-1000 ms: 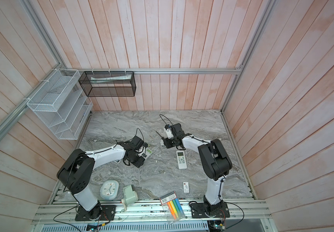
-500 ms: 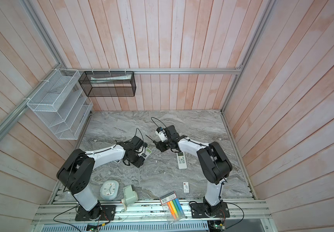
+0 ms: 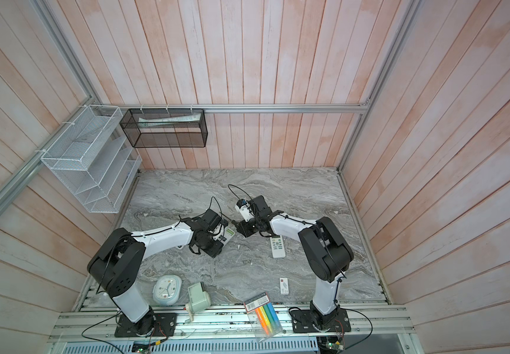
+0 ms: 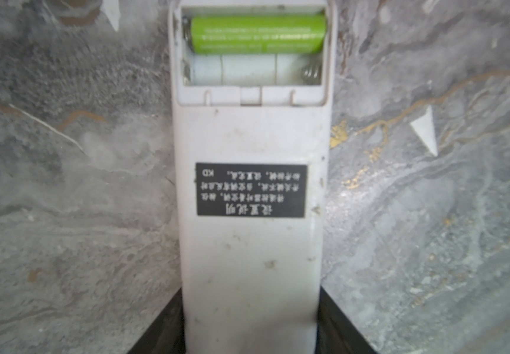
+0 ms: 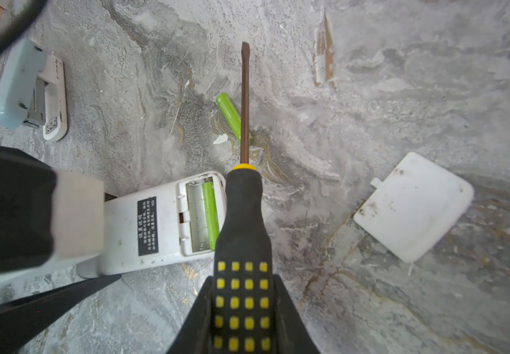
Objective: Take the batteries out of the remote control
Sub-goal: 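Bring the screwdriver tip back to the remaining green battery with the right gripper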
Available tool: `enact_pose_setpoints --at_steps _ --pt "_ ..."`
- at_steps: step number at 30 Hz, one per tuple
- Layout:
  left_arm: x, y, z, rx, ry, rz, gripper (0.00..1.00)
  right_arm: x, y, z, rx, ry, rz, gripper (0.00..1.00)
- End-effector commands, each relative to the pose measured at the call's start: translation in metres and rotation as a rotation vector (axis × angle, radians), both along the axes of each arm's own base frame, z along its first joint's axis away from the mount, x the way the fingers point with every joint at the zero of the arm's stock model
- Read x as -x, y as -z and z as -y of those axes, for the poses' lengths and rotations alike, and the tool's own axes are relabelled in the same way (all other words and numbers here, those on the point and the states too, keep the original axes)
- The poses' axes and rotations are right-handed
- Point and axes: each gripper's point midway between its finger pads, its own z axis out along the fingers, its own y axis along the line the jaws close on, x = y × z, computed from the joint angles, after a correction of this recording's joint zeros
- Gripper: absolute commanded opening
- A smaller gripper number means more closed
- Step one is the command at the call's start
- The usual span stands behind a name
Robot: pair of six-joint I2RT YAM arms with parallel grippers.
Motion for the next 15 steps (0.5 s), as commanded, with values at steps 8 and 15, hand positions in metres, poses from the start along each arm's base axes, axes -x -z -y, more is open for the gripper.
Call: enact_pose_setpoints --at_steps 8,15 --pt "0.025 0.016 -0.003 0.000 0.032 -0.089 0.62 0.000 -0.010 0.006 0.014 0.047 0.020 0.00" --pt "0.026 0.012 -0.002 0.024 0.029 -0.057 0.62 0.025 -0.032 0.037 0.072 0.140 0.028 0.00"
